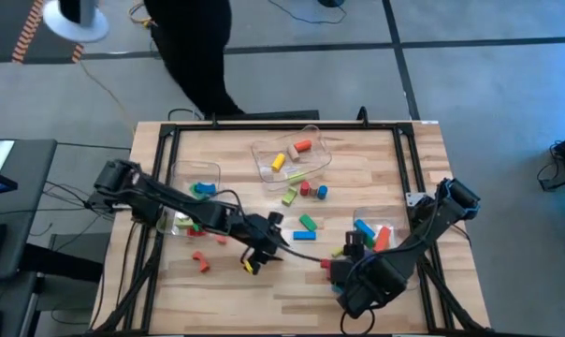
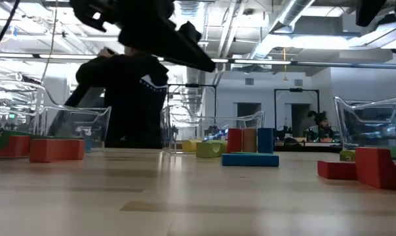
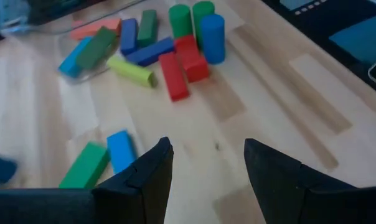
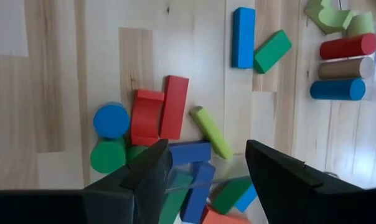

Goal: Sort blocks by size
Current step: Put the blue cylindrical block into the top transparent bin

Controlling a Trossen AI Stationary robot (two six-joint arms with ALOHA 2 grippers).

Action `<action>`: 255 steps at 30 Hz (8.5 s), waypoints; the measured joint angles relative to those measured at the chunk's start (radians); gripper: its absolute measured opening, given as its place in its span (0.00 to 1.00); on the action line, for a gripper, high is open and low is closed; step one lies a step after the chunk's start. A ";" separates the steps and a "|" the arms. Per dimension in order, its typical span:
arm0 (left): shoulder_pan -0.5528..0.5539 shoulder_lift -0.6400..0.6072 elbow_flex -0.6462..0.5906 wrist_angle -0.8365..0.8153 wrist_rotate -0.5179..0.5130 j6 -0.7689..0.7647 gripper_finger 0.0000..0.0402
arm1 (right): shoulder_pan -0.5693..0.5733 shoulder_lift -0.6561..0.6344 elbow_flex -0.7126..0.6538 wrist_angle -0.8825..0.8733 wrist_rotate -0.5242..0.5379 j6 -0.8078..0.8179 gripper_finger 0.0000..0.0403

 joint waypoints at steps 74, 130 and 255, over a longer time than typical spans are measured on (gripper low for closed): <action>-0.198 0.069 0.044 -0.314 -0.393 -0.392 0.48 | 0.045 0.141 0.002 0.240 -0.038 -0.055 0.61; -0.238 0.070 0.044 -0.321 -0.397 -0.407 0.48 | 0.031 0.142 -0.224 0.437 -0.170 -0.002 0.48; 0.019 -0.155 0.045 -0.158 0.072 -0.333 0.31 | -0.122 -0.117 -0.214 0.788 0.362 -0.655 0.58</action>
